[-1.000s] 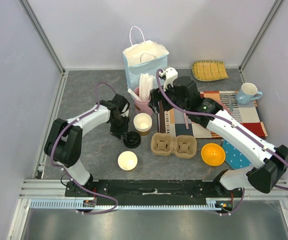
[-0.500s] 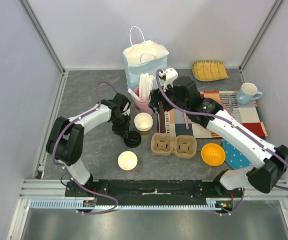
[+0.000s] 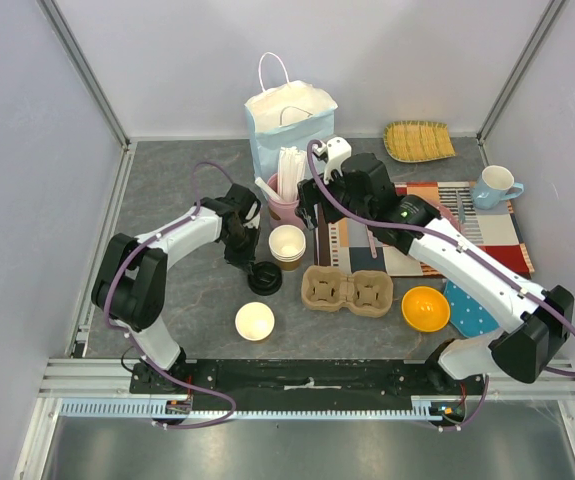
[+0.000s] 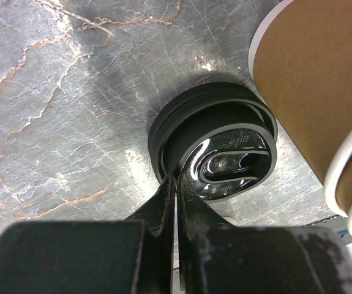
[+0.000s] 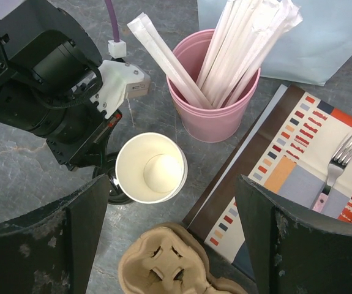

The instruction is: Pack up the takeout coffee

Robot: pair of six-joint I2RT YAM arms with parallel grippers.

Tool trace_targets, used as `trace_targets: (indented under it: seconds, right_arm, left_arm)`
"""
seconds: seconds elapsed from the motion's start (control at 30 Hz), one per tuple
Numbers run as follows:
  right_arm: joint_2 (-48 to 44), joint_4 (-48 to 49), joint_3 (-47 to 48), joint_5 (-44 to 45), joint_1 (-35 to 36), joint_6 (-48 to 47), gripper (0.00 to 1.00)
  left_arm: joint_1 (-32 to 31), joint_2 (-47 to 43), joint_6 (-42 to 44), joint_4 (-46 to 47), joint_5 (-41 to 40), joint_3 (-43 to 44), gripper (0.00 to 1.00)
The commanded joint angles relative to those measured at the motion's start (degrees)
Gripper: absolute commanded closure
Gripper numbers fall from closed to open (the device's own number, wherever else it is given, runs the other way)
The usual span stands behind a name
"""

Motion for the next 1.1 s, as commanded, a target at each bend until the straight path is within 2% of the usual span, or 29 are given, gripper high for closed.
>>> trace_targets:
  seconds: [0.0,0.27,0.57,0.73,0.8,0.9,1.0,1.07]
  right_arm:
    - [0.28,0.23,0.78,0.08,0.08,-0.86,0.10]
    - [0.10,0.23,0.43,0.35,0.08,-0.86,0.09]
    - [0.45,0.23,0.43,-0.53,0.08,-0.60,0.10]
    - [0.45,0.14,0.34,-0.62,0.08,-0.51,0.10]
    - [0.28,0.05,0.34,-0.62,0.08,-0.42,0.10]
    - [-0.25,0.23,-0.36,-0.36,0.08,-0.34,0.10]
    - [-0.77,0.14,-1.33,0.08,0.08,-0.25,0.10]
    - [-1.21,0.14,-1.86,0.26,0.08,-0.07,0.10]
  left_arm:
    - [0.58,-1.42,0.86,-0.37,-0.22,2.86,0.98]
    - [1.10,-4.41,3.77,-0.90,0.83,5.76,0.98]
    - [1.28,-4.77,5.70,-0.81,2.94,4.00,0.98]
    - [-0.38,-5.11,12.90,-0.90,17.07,4.62,0.97]
    - [-0.48,-7.22,16.41,0.32,20.41,3.40,0.88]
    - [-0.56,-10.82,22.04,4.09,20.43,-1.70,0.75]
    - [-0.92,-12.14,23.81,7.43,22.00,-4.78,0.68]
    - [-0.92,-12.67,23.46,9.64,22.71,-6.54,0.67]
